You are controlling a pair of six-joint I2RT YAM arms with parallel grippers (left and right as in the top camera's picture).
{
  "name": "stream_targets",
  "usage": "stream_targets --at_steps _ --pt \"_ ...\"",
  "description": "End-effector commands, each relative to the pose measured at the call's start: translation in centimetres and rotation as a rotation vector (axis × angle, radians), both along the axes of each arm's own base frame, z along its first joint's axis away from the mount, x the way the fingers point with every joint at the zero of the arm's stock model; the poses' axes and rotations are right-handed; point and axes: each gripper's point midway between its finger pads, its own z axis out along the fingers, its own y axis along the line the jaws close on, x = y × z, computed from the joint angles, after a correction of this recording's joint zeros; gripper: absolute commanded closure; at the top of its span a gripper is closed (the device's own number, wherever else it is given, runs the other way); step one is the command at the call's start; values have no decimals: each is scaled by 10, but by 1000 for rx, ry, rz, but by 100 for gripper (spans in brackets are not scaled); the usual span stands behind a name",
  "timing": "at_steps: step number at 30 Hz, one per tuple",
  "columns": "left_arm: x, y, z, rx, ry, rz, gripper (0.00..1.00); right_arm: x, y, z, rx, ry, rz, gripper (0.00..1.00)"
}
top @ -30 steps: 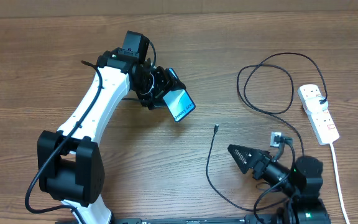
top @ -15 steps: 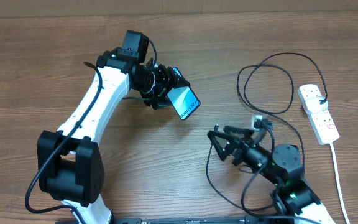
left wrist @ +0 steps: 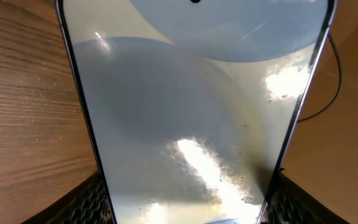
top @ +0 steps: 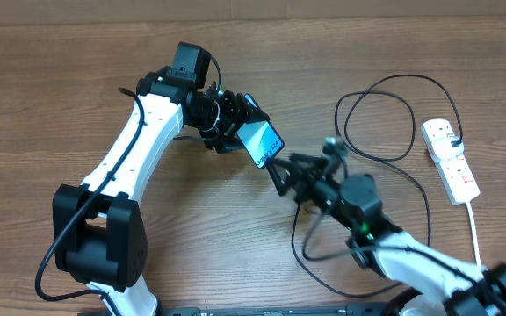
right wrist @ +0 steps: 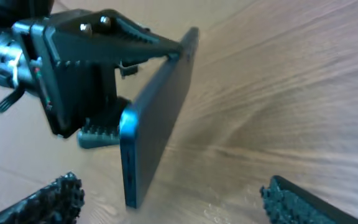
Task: Plug charger to phone and switch on socket
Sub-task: 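Move the right gripper toward the held phone and grasp its edge, then hold the phone with the right gripper and open the left gripper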
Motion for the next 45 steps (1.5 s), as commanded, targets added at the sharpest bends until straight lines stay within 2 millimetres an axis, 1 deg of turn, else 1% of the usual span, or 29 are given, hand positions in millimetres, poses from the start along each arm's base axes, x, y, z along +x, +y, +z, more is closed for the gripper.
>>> stream_targets --at_steps 1,6,12,16,24,28,31,34,36,45 --pt "7 -5 9 -28 -6 16 43 16 23 19 17 -43 13 9" --pt "7 -8 7 -4 -11 22 43 29 34 18 -3 -45 -40 14" --pt "6 -11 6 8 -20 14 42 36 29 17 -16 -52 -106 21" --pt "4 -16 6 8 -23 -1 42 36 29 18 -14 -54 -106 30" --pt "-3 -28 6 9 -27 -33 43 36 29 18 -14 -53 -105 42" --pt "-5 -31 6 9 -30 -44 43 35 29 16 -18 -48 -105 48" --pt "-5 -31 6 9 -32 -45 43 35 28 12 -28 -36 -105 54" --pt "-5 -30 5 13 -33 -44 42 34 28 9 -36 -26 -104 58" --pt "-4 -29 4 23 -36 -40 42 34 28 9 -38 -24 -104 59" --pt "-4 -28 3 30 -52 -57 42 33 30 9 -36 -23 -92 73"
